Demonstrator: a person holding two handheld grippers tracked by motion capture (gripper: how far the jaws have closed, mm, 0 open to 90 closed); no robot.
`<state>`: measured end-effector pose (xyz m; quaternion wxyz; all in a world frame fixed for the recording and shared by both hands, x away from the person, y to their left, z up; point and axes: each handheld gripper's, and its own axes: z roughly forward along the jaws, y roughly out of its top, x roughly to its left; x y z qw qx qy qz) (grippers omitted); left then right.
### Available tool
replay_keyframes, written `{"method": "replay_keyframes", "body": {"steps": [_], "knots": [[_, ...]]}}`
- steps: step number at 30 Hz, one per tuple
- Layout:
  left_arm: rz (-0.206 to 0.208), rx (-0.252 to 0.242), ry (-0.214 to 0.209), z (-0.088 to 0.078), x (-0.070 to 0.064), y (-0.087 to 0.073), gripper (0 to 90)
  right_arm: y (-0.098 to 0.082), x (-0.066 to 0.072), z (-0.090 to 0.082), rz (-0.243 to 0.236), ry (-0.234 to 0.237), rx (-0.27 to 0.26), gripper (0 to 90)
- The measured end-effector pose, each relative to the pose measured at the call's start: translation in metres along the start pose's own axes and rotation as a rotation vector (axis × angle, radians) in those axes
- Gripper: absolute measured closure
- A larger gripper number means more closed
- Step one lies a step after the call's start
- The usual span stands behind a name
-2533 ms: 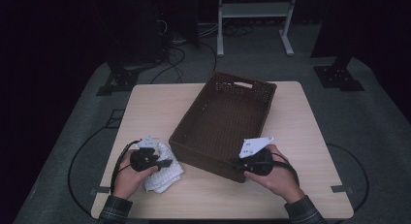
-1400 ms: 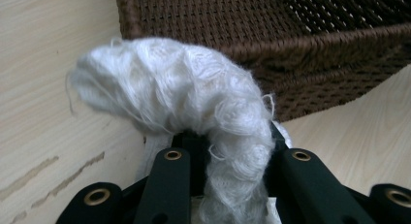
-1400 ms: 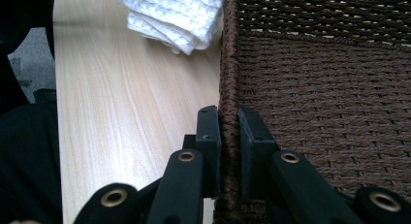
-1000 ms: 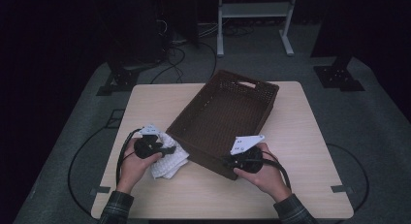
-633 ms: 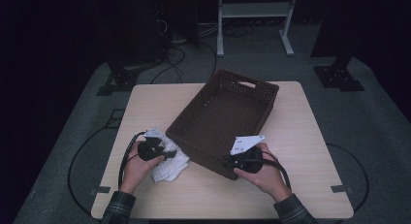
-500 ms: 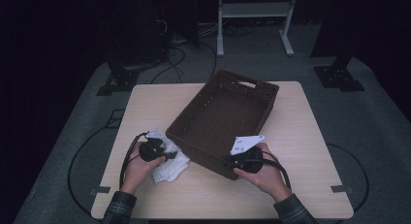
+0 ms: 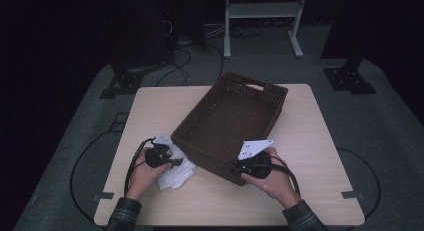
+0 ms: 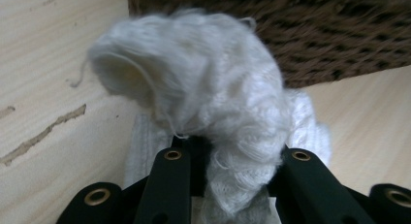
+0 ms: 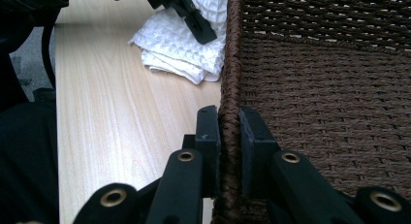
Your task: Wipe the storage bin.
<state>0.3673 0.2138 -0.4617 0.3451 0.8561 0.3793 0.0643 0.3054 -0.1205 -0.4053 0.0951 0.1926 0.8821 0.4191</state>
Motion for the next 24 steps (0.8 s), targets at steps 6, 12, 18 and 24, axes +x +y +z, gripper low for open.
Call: {"method": "replay_keyframes", "body": {"steps": [6,12,18,24], "knots": [[0.009,-0.052,-0.025,-0.012,-0.002,0.004,72.8,0.000,0.000,0.000,-0.003,0.001,-0.001,79.5],[0.009,-0.129,-0.043,-0.026,-0.006,0.010,72.8,0.000,0.000,0.000,-0.005,-0.002,0.001,79.5],[0.020,-0.170,-0.051,-0.036,-0.010,0.015,72.8,0.000,0.000,0.000,-0.004,-0.003,0.001,79.5],[0.033,-0.218,-0.058,-0.049,-0.016,0.020,72.8,0.000,0.001,0.000,-0.005,-0.003,0.001,79.5]]}}
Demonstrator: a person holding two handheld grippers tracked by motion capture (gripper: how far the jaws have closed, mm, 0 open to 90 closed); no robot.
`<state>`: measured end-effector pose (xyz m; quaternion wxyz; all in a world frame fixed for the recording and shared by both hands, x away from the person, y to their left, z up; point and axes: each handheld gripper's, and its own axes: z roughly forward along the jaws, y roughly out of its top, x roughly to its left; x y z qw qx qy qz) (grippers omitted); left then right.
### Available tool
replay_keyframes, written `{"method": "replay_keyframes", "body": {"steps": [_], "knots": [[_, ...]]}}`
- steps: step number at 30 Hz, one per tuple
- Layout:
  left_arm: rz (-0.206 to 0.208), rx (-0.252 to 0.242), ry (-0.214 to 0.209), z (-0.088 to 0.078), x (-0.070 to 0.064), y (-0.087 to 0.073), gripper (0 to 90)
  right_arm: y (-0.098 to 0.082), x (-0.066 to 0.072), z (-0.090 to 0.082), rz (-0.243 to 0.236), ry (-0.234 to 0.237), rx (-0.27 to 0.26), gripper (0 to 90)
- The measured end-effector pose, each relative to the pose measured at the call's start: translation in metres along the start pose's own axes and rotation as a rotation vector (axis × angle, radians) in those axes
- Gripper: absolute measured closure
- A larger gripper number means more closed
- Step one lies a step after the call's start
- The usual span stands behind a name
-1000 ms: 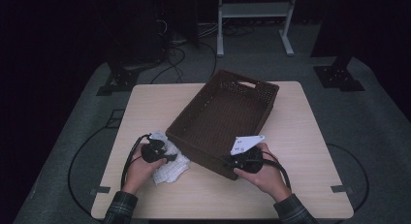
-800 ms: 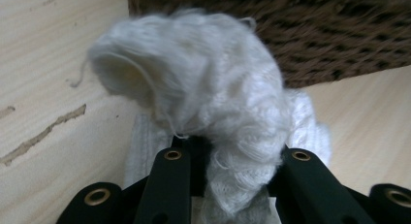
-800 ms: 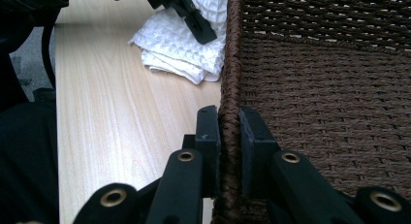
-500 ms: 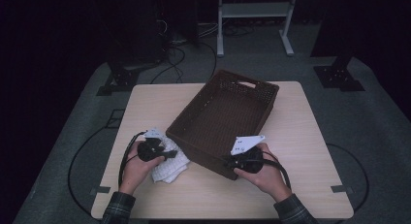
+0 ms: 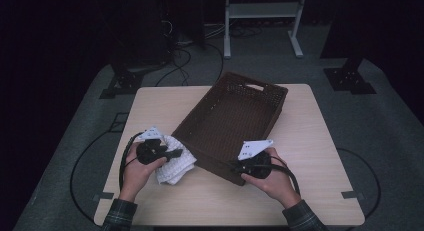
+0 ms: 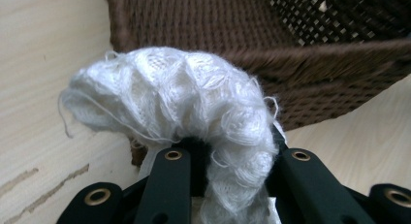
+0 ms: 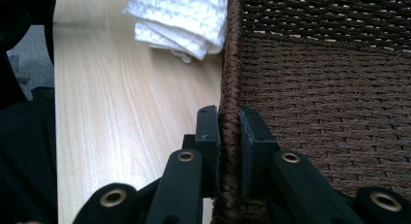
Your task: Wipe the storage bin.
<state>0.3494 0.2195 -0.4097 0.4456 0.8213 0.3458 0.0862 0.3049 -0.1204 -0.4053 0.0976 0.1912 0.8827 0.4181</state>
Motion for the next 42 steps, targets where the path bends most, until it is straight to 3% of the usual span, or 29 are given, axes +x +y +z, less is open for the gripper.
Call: {"method": "replay_keyframes", "body": {"steps": [4,10,24,30,32,35,42], "knots": [[0.017,-0.017,-0.002,-0.004,-0.006,0.005,72.8,0.000,0.000,0.000,-0.001,0.000,0.000,79.5],[0.008,0.018,-0.007,0.007,-0.005,-0.001,72.8,0.000,0.000,0.000,-0.002,0.000,0.000,79.5],[0.052,0.185,0.020,0.046,-0.010,-0.015,72.5,0.000,0.000,0.000,-0.005,-0.002,0.001,79.5],[0.040,0.224,0.021,0.055,-0.011,-0.020,72.6,0.000,0.000,0.000,-0.006,-0.002,0.001,79.5],[0.047,0.259,0.024,0.062,-0.011,-0.025,72.7,0.000,0.000,0.000,-0.005,-0.001,0.001,79.5],[0.057,0.271,0.023,0.065,-0.013,-0.025,72.7,0.000,0.000,0.000,-0.006,-0.003,0.001,79.5],[0.055,0.202,0.002,0.053,-0.017,-0.017,72.8,0.000,0.000,0.000,-0.006,-0.003,0.001,79.5]]}}
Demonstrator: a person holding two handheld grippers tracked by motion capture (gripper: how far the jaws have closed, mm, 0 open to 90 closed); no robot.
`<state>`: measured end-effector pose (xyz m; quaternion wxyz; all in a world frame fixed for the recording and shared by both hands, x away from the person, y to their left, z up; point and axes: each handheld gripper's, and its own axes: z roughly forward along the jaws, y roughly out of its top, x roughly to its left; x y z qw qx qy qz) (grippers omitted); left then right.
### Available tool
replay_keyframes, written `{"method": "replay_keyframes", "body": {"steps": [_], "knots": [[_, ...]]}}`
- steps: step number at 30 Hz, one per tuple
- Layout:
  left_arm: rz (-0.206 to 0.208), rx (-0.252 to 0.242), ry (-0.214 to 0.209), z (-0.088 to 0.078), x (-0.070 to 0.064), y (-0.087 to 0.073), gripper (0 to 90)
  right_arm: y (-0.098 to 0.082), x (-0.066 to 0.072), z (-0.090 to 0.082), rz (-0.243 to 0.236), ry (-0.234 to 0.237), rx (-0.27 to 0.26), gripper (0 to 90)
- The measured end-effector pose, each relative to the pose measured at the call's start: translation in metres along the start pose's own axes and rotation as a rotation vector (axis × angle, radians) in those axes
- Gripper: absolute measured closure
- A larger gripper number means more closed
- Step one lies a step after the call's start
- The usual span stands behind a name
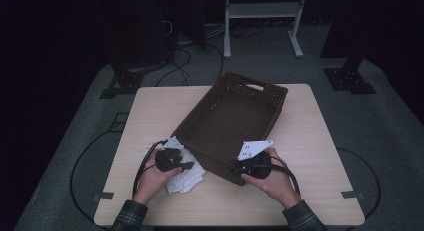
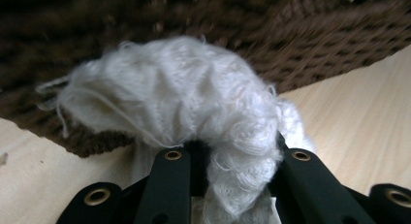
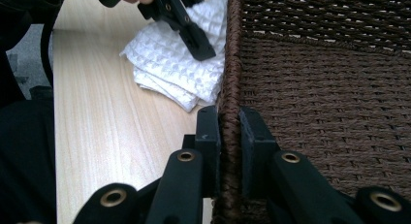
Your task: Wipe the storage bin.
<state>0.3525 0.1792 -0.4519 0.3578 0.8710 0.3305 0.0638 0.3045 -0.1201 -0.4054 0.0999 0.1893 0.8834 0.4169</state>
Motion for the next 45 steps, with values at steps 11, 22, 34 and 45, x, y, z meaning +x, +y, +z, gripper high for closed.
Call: {"method": "replay_keyframes", "body": {"steps": [11,22,34,45], "knots": [[-0.014,-0.107,-0.025,-0.025,-0.002,0.008,72.9,0.000,0.000,0.000,-0.005,-0.004,0.000,79.5],[0.011,-0.175,-0.019,-0.046,-0.008,0.016,72.8,0.000,0.000,0.000,-0.006,-0.005,0.000,79.5],[0.001,-0.160,-0.030,-0.039,-0.006,0.013,72.9,0.000,0.000,0.000,-0.005,-0.002,0.001,79.5],[0.018,-0.039,-0.012,-0.007,-0.008,0.006,72.8,0.000,0.000,0.000,-0.006,-0.002,0.001,79.5]]}}
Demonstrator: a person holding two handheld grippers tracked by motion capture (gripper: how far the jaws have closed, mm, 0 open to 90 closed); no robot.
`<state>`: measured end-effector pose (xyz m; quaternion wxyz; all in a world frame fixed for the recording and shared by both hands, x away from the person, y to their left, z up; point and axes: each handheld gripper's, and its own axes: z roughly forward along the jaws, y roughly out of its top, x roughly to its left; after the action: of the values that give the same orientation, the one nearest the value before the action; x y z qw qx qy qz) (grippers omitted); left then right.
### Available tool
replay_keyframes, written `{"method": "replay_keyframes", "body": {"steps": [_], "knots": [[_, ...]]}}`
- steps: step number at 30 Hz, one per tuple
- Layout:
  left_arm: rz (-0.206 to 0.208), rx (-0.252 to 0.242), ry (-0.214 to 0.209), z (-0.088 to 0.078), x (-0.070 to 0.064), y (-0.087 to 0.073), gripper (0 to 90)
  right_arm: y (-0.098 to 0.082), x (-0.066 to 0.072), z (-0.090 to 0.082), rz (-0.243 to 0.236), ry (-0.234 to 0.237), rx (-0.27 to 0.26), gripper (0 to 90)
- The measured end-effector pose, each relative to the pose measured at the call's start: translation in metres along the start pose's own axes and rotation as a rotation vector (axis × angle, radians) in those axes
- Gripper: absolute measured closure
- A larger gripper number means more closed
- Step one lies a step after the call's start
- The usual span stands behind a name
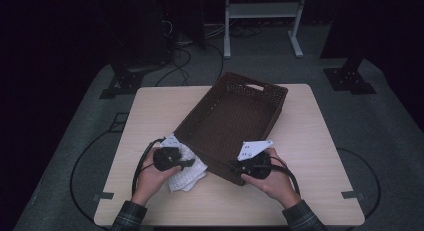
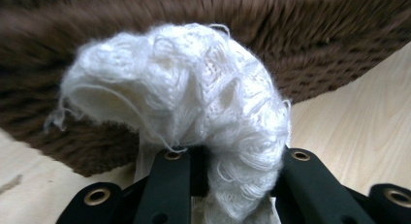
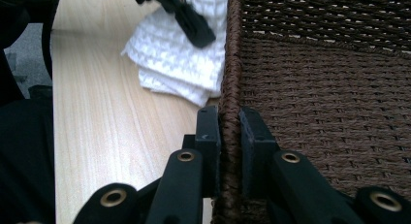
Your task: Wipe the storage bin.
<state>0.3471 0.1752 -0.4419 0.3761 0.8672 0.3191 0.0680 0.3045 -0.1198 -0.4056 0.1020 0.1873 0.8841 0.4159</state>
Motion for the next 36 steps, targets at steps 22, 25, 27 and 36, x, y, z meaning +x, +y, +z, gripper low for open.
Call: {"method": "replay_keyframes", "body": {"steps": [22,25,27,36], "knots": [[0.019,0.041,-0.022,0.014,-0.010,-0.001,72.8,0.000,0.000,0.000,-0.001,-0.001,0.000,79.5],[0.025,0.010,-0.028,0.006,-0.012,0.002,72.9,0.000,0.000,0.000,0.000,-0.001,0.000,79.6],[0.020,-0.016,-0.036,0.001,-0.013,0.005,72.9,0.000,0.000,0.000,-0.001,-0.001,0.000,79.5],[0.038,-0.076,-0.030,-0.018,-0.017,0.014,73.0,0.000,0.000,0.000,-0.001,-0.005,-0.001,79.6]]}}
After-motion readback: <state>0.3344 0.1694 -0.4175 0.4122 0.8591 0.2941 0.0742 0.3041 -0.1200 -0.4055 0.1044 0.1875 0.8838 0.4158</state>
